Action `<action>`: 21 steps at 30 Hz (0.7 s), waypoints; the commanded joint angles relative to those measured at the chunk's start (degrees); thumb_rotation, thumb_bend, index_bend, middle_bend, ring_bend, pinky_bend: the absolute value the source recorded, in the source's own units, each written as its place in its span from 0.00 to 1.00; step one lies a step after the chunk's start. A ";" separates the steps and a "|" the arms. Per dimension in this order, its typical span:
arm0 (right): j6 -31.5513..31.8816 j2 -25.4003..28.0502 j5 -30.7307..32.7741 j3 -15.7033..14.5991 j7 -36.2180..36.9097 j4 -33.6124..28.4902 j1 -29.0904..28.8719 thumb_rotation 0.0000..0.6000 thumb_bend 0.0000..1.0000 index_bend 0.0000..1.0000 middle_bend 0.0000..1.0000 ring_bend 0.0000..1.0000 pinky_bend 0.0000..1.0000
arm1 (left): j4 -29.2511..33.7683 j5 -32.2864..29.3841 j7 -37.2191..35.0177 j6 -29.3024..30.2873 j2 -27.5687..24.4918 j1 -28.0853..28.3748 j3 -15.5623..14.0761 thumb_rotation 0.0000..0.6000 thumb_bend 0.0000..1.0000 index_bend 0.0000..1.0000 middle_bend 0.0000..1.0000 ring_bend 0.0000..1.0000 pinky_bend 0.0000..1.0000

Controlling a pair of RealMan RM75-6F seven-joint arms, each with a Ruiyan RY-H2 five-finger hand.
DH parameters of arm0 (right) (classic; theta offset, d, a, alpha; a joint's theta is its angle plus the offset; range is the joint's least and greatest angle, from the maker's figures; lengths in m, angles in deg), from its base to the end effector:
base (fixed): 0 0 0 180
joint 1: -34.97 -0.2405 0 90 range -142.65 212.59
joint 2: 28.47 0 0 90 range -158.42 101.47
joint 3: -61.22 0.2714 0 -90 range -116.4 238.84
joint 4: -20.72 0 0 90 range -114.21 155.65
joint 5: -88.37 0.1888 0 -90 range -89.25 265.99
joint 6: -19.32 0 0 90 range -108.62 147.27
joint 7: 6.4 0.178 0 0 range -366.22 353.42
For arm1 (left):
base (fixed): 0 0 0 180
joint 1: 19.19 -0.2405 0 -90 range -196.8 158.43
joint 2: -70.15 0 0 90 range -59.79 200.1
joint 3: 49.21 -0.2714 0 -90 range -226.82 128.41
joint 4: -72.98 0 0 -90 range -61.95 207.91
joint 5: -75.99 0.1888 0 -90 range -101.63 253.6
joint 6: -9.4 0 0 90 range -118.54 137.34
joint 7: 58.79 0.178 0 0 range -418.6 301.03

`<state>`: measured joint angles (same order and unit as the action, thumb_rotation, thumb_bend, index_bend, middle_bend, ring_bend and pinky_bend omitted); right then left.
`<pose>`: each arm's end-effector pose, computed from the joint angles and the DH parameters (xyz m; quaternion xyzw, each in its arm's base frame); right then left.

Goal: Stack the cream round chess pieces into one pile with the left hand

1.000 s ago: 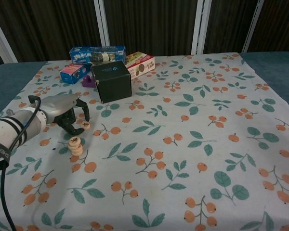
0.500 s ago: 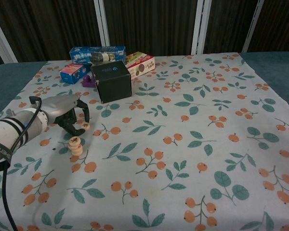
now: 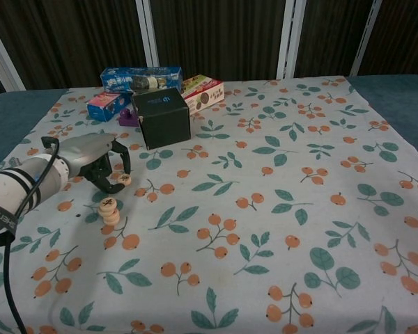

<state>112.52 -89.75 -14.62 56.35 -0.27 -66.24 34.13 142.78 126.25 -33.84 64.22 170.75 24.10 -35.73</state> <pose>-0.3026 -0.1617 0.1855 0.6715 -0.3474 0.4092 0.5108 -0.1875 0.4034 -0.0490 -0.6834 -0.4433 -0.3212 0.4830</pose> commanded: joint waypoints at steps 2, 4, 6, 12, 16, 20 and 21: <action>-0.09 -0.03 -0.08 -0.06 -0.11 0.00 -0.02 1.00 0.14 0.00 0.00 0.00 0.00 | 3.85 1.79 -2.02 1.46 -2.34 -0.66 0.93 1.00 0.36 0.54 1.00 1.00 1.00; -0.05 -0.03 -0.16 -0.08 -0.19 0.01 -0.01 1.00 0.14 0.00 0.00 0.00 0.00 | 7.30 3.04 -3.20 2.58 -4.27 -1.38 1.21 1.00 0.36 0.54 1.00 1.00 1.00; 0.00 -0.05 -0.13 -0.06 -0.23 0.03 0.02 1.00 0.14 0.00 0.00 0.00 0.00 | 11.49 4.59 -4.50 3.87 -6.73 -2.45 1.18 1.00 0.36 0.54 1.00 1.00 1.00; -0.32 -0.19 -0.44 -0.21 -0.81 -0.04 -0.11 1.00 0.14 0.00 0.00 0.00 0.00 | 21.48 5.98 -7.11 4.25 -13.16 -5.14 -0.13 1.00 0.37 0.54 1.00 1.00 1.00; -0.43 -0.20 -0.72 -0.35 -0.79 -0.12 -0.21 1.00 0.14 0.00 0.00 0.00 0.00 | 24.00 7.54 -6.89 5.43 -14.70 -6.53 -2.26 1.00 0.37 0.53 1.00 1.00 1.00; -0.36 -0.14 -0.97 -0.52 -0.63 -0.10 -0.20 1.00 0.14 0.00 0.00 0.00 0.00 | 23.75 8.05 -7.02 6.03 -14.31 -7.30 -3.57 1.00 0.37 0.53 1.00 1.00 1.00; -0.22 -0.12 -1.01 -0.54 -0.52 -0.09 -0.15 1.00 0.14 0.00 0.00 0.00 0.00 | 23.44 8.03 -7.02 6.02 -14.08 -7.40 -3.84 1.00 0.37 0.53 1.00 1.00 1.00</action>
<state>112.28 -89.88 -15.61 55.82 -0.81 -66.33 33.96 166.40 134.22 -40.82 70.18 156.52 16.81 -39.40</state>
